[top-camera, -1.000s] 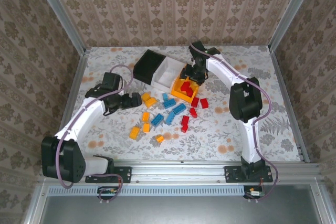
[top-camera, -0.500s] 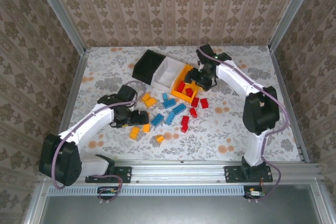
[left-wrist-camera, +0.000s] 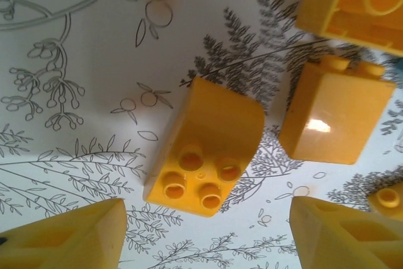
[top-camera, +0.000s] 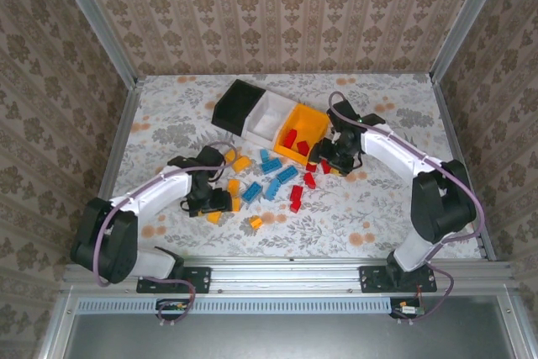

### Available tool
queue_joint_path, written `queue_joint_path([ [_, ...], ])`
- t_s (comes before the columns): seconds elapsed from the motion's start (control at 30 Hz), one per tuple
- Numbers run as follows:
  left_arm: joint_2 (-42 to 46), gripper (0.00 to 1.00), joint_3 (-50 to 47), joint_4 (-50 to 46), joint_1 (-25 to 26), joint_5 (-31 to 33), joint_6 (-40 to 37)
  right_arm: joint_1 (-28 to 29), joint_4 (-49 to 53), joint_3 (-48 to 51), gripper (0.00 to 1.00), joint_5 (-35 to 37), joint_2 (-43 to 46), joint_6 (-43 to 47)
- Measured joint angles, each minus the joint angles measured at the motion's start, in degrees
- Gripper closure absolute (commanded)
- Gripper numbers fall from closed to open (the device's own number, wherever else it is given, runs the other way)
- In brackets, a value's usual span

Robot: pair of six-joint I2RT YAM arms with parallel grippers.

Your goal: Sort the legos into containers by color

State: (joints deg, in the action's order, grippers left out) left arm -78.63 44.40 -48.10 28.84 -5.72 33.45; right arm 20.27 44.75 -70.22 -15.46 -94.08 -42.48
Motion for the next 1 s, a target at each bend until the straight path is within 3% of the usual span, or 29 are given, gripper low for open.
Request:
queue_joint_path([
  [0.37, -2.7, 0.37, -2.9, 2.8, 0.0, -0.1, -0.1, -0.5, -1.2, 0.7, 0.35, 0.1, 1.5, -1.2],
  [1.0, -4.3, 0.63, -2.8, 3.3, -0.3, 1.2, -2.4, -0.5, -1.3, 1.3, 0.36, 0.7, 3.8, -2.9],
])
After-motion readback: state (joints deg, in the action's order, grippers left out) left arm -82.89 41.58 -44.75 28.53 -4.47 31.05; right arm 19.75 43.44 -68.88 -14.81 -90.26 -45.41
